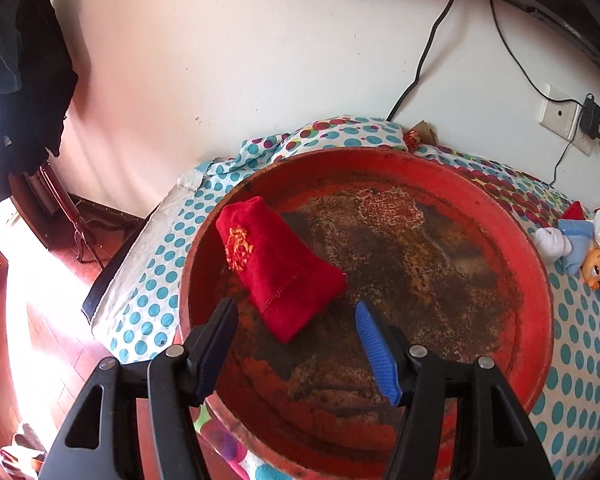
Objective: Organize objects
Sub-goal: 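Carry the white sock with the right gripper and release it into the red tray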
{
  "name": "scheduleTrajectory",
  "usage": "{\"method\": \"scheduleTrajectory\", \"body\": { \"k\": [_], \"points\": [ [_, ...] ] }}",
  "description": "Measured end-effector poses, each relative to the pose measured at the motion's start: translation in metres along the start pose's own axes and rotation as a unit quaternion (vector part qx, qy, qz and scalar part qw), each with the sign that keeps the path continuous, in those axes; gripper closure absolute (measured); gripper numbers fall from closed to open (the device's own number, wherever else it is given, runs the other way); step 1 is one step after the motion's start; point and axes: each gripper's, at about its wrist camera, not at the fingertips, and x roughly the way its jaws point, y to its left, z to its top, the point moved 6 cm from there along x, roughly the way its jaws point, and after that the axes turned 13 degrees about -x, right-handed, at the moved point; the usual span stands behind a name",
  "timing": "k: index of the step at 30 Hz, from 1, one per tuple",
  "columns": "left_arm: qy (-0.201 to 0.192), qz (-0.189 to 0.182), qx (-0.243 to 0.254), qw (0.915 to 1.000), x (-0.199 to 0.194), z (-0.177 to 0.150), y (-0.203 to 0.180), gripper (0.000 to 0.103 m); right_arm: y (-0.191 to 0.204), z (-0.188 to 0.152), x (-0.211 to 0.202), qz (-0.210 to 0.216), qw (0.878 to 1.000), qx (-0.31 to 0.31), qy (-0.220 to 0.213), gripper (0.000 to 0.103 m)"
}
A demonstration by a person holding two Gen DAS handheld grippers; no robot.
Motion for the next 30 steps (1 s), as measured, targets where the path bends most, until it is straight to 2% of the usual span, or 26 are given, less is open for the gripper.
{"method": "scheduleTrajectory", "body": {
  "k": [2,5,7,10,14,19,23,25,28,30],
  "points": [
    [-0.006,-0.01,0.011,0.9999,-0.009,-0.008,-0.006,0.04,-0.002,0.004,-0.005,-0.001,1.0,0.004,-0.011,0.062],
    [-0.009,-0.029,0.023,0.9993,-0.017,-0.017,-0.014,0.04,-0.005,0.002,-0.004,0.013,1.0,0.022,-0.005,0.062],
    [-0.004,-0.039,0.032,0.9987,-0.018,-0.024,-0.018,0.04,0.023,0.002,-0.025,0.014,0.999,0.032,-0.01,0.062],
    [0.002,-0.036,0.058,0.9976,-0.017,-0.028,-0.025,0.04,0.035,0.006,-0.056,0.019,0.999,0.038,-0.029,0.062],
    [-0.007,-0.04,0.05,0.9979,-0.025,-0.022,-0.017,0.04,0.06,0.023,-0.088,0.056,0.996,0.029,-0.062,0.062],
    [-0.012,-0.031,0.029,0.999,-0.032,-0.006,0.006,0.04,0.152,0.05,-0.118,0.144,0.985,-0.028,-0.086,0.062],
    [-0.023,-0.026,0.009,0.9994,-0.04,0.005,0.024,0.04,0.257,0.059,-0.147,0.222,0.965,-0.106,-0.095,0.062],
    [-0.015,-0.031,-0.007,0.9994,-0.039,0.007,0.033,0.04,0.302,0.057,-0.157,0.258,0.952,-0.138,-0.091,0.062],
    [-0.007,-0.03,-0.02,0.9993,-0.036,0.009,0.044,0.04,0.358,0.056,-0.165,0.28,0.939,-0.181,-0.082,0.062],
    [-0.007,-0.027,-0.025,0.9993,-0.035,0.01,0.049,0.04,0.38,0.057,-0.164,0.28,0.935,-0.204,-0.078,0.062]
  ]
}}
